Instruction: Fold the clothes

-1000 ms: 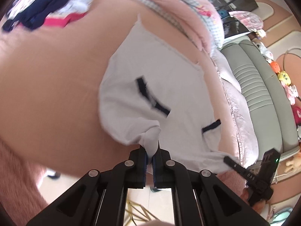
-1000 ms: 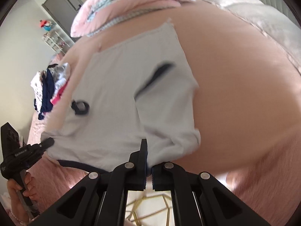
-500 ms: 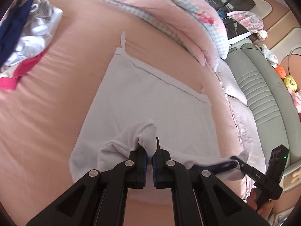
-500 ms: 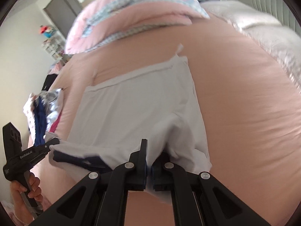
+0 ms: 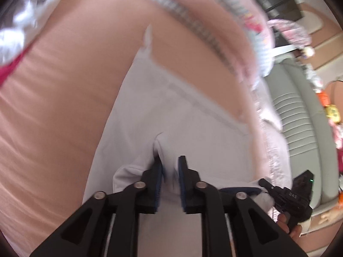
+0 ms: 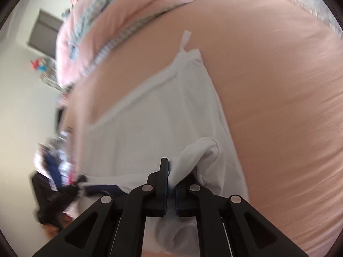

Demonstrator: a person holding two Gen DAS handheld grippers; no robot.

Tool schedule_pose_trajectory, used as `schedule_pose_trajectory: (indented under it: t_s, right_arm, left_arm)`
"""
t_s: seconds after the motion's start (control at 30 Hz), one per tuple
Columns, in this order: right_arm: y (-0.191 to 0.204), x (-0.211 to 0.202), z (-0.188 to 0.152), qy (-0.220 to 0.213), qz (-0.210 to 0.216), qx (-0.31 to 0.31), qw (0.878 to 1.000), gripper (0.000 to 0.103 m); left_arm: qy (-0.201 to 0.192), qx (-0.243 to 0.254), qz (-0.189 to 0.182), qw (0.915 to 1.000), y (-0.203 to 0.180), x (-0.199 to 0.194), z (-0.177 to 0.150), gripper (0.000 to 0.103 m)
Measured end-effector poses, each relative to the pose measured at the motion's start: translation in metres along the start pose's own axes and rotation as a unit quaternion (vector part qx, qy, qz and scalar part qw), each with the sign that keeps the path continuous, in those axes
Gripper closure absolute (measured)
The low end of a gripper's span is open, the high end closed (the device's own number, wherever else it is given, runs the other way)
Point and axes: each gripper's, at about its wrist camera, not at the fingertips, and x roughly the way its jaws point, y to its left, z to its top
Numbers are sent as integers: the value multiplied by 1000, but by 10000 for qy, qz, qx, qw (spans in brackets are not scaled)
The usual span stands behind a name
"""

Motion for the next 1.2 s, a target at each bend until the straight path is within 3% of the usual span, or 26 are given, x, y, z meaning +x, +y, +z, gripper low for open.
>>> schedule_pose_trajectory:
  t_s: [0.03,0.07,0.17,0.27,0.3,0.37,0.47,0.6,0.63,0.7,0.73,0.9,0.97,1.03,1.13,1.2]
  right_arm:
    - [0,-7,0,-81,101,24,9999,89]
    - [-1,-15,0,-163,203,48,9997,83]
    - [13,-36,-8,-459,-379,-494,9970,82]
    - [31,-49,-22,-713,-1001,-1185,9853,82]
    - [36,-45,-27,-619,-1036,-1352,9834,82]
    - [44,-34,-37,-362,-1042,-1662,9799,82]
    - [56,-13,-52,-13,-1067,-2081,9723,82]
    - [44,18,-63,127,-1780,-2309,9565,82]
    - [36,20,-62,161,-1847,-2226,9571,82]
    - [19,15,-60,191,-1791,-1964,9639,81]
    - [11,8,-59,178,-1675,-1798,9692,81]
    - [-11,-47,-70,-238,-1272,-1109,9854,77]
    - [-22,-68,-84,-416,-1097,-617,9912,77]
    - [-33,-72,-102,-298,-1003,-212,9943,77]
    - [-41,-53,-130,226,-662,144,9974,77]
    - [-42,-40,-142,446,-362,280,9980,77]
  left_arm:
    - [-100,52,-109,9999,-2,-9,0,62]
    - [-202,212,-83,9995,-6,-16,-3,61]
    - [-391,884,190,9951,-22,-30,-15,61]
    - [-126,1708,519,9839,-40,-22,-35,70]
    - [-14,1850,596,9809,-43,-15,-40,72]
    - [234,2014,723,9766,-46,2,-48,74]
    - [204,2024,1119,9727,-41,14,-49,74]
    - [103,1996,1676,9654,-32,29,-49,74]
    - [77,1988,1815,9631,-29,33,-49,74]
    - [-73,1863,2046,9609,-20,25,-46,75]
    - [-155,1698,2056,9637,-15,16,-49,75]
    - [-553,650,1853,9790,5,-32,-74,75]
    - [-711,228,1766,9815,13,-51,-83,74]
    - [-807,-260,1695,9819,22,-66,-96,73]
    - [-604,-1246,1042,9849,41,-72,-126,73]
    - [-366,-1356,697,9876,39,-62,-137,73]
